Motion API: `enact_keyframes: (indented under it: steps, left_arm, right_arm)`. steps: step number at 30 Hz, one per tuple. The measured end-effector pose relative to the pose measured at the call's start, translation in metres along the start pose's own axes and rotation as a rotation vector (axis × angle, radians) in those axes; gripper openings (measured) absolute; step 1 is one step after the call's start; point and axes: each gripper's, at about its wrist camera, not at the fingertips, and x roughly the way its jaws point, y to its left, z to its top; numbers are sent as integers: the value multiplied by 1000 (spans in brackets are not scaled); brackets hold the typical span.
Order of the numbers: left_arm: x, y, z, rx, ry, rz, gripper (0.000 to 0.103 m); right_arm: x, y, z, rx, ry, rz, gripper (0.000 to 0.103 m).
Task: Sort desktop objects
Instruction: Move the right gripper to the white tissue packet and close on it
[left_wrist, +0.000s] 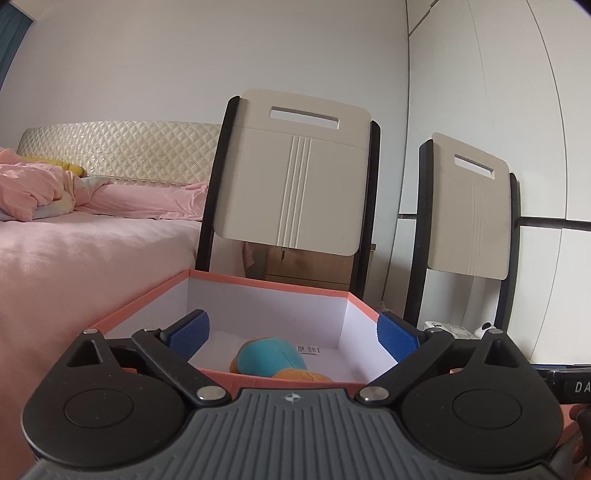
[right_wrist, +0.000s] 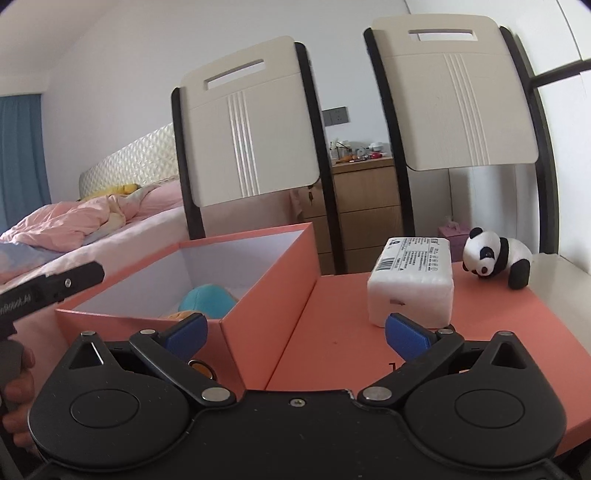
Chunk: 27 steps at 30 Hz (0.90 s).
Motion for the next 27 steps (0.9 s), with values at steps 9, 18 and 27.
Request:
enact_keyframes:
  steps: [9,18,27]
  left_arm:
    - [-1,0,-2,-6,-9,-6,103]
    - [-5,0,-3,4,-11,-15,103]
    - [-5,-1,-4,5,-10,-10,103]
  right_arm:
    - [1,-8,3,21,5,5,102]
    - [-2,-6,22,-13,-64,-35,102]
    - [27,-27,50,25,-114,-45,102]
